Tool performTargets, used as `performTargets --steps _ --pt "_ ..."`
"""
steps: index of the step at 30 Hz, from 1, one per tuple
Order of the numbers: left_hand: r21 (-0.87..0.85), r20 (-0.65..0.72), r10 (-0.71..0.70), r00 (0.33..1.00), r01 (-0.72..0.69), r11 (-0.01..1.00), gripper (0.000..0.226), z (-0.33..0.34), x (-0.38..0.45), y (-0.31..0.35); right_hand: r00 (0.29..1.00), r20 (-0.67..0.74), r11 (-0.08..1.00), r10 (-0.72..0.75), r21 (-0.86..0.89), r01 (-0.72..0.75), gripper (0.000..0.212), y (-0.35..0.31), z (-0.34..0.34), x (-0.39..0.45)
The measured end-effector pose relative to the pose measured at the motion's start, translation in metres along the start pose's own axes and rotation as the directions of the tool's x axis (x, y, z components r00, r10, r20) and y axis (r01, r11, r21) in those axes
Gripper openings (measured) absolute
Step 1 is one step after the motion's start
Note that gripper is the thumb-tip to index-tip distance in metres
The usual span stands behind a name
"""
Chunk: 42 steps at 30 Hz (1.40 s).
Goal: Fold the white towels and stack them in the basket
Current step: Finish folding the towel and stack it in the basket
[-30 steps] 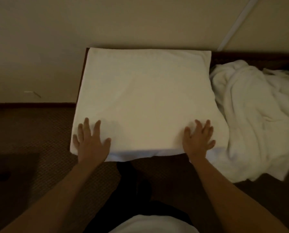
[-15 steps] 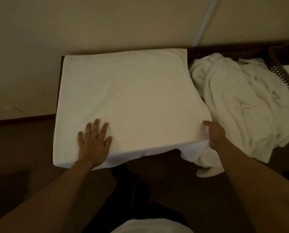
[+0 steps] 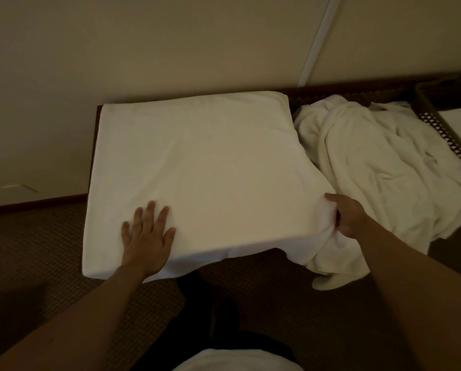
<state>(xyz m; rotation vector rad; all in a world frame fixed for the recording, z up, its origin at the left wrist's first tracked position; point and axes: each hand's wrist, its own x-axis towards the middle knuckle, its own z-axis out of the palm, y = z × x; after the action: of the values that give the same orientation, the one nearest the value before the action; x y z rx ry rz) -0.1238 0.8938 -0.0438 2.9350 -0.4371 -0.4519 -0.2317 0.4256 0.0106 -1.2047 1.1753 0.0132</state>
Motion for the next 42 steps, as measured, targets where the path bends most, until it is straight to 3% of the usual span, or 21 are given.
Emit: performTargets --steps 10,13,17,20,24,28,30,37,42 --pt "-0.012 -0.002 0.001 1.0 -0.001 1.0 0.076 -0.001 -0.001 0.002 0.989 -0.002 0.986 -0.149 -0.079 0.148 0.023 -0.01 -0.006 -0.006" --pt "-0.024 -0.004 0.005 1.0 -0.005 1.0 0.076 -0.002 -0.002 0.001 0.994 0.081 0.988 -0.072 -0.134 0.083 0.034 -0.014 -0.007 -0.007" --pt "-0.004 -0.003 -0.004 1.0 0.004 1.0 0.077 -0.002 -0.002 0.001 0.999 -0.012 0.987 0.042 -0.156 -0.043 0.005 -0.024 -0.006 -0.015" --pt "-0.014 -0.008 -0.002 1.0 0.002 1.0 0.076 -0.001 -0.001 0.001 0.998 -0.015 0.991 0.054 -0.125 -0.055 0.02 -0.03 -0.007 -0.015" --pt "-0.011 -0.002 -0.003 1.0 0.003 1.0 0.076 -0.001 -0.001 0.0 0.998 -0.027 0.99 0.055 -0.126 -0.058 0.017 -0.031 -0.01 -0.006" --pt "-0.018 0.0 0.007 1.0 -0.007 1.0 0.076 -0.001 0.0 -0.002 0.994 -0.027 0.94 -0.102 -0.329 0.088 0.012 -0.025 -0.008 0.004" --pt "-0.016 -0.002 0.009 1.0 -0.009 1.0 0.074 -0.001 0.001 -0.005 0.98 -0.02 0.884 -0.196 -0.436 0.168 0.029 -0.025 -0.008 0.006" --pt "0.029 0.018 0.016 1.0 -0.017 0.999 0.073 -0.001 0.001 -0.012 0.929 -0.11 0.758 -0.353 -0.616 0.215 0.037 -0.035 -0.008 0.01" --pt "0.039 -0.008 0.016 1.0 -0.016 0.999 0.073 -0.001 0.0 -0.011 0.972 -0.06 0.791 -0.227 -0.594 0.148 0.035 -0.034 -0.002 0.003"
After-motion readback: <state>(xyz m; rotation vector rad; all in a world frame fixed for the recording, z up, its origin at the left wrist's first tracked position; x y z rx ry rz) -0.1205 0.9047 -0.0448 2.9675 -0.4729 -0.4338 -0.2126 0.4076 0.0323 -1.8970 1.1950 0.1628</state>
